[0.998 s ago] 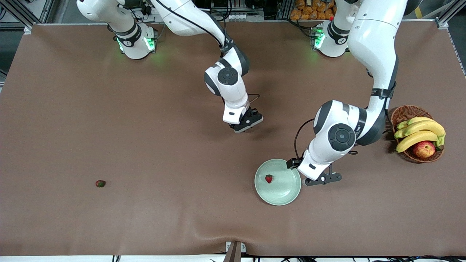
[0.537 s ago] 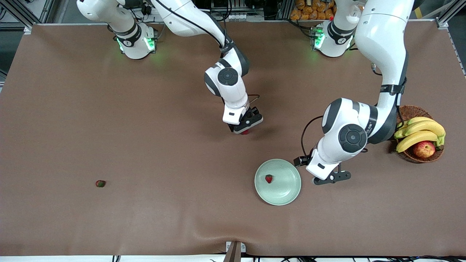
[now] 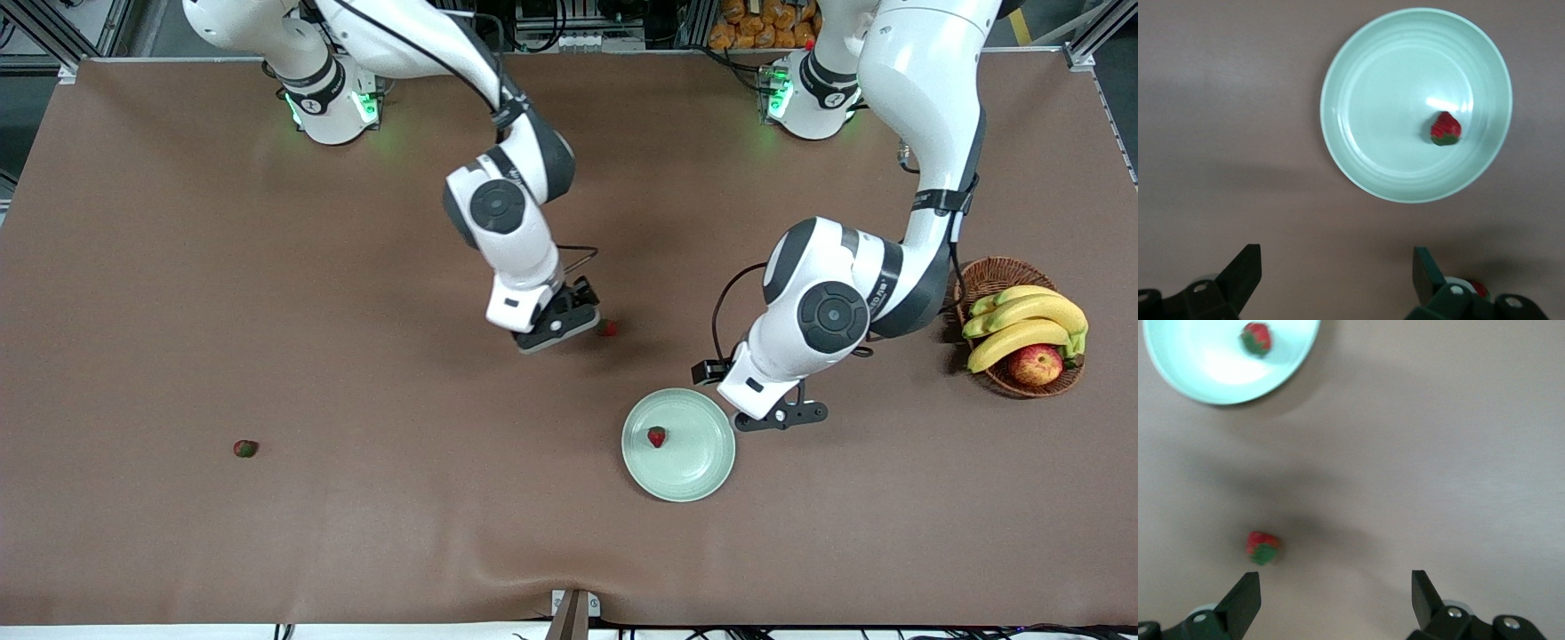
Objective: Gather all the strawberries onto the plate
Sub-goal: 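Grasp the released strawberry with the left gripper while the right gripper reaches the last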
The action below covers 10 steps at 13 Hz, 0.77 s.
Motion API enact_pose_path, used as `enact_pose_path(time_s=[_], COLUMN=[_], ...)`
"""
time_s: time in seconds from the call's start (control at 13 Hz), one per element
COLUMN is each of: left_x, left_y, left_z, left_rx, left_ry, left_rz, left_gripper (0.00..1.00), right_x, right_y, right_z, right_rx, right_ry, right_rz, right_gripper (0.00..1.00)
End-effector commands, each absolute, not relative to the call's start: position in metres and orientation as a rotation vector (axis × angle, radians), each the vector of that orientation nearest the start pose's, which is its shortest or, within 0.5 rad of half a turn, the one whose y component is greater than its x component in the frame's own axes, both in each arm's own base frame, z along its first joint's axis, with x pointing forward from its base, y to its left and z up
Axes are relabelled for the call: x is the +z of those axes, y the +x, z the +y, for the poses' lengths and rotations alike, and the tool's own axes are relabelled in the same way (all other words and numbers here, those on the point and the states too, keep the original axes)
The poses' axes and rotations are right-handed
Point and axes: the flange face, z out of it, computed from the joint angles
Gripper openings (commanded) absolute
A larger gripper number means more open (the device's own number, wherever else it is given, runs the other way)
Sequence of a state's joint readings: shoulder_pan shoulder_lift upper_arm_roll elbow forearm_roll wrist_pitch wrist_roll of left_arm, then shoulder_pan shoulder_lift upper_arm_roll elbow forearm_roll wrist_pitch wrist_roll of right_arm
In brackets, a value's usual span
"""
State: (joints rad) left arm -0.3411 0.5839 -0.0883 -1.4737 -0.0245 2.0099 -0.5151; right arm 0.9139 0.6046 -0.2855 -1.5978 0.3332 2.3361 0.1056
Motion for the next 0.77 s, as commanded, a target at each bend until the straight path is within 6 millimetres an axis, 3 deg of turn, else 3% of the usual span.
enact_pose_path(time_s=[0.0, 0.23, 0.38, 0.69], left_x=[0.325, 0.308, 0.286, 0.256], left_y=[0.632, 0.61, 0.597, 0.577], left_z=[-0.309, -0.36, -0.388, -0.441], left_rx=[0.125, 0.118, 0.117, -0.017], left_ry=[-3.218, -3.23, -3.232, -3.299], left_rz=[-0.181, -0.179, -0.17, -0.141], left_gripper=[1.0, 1.0, 1.0, 1.0], right_x=[0.329, 0.33, 0.323, 0.32], right_y=[0.577, 0.603, 0.621, 0.641], right_z=[0.397, 0.352, 0.319, 0.276], right_rx=[-0.148, -0.135, -0.131, -0.142], right_ry=[-2.913, -2.946, -2.967, -2.978], right_rz=[-0.527, -0.444, -0.372, -0.363], right_gripper=[1.0, 1.0, 1.0, 1.0])
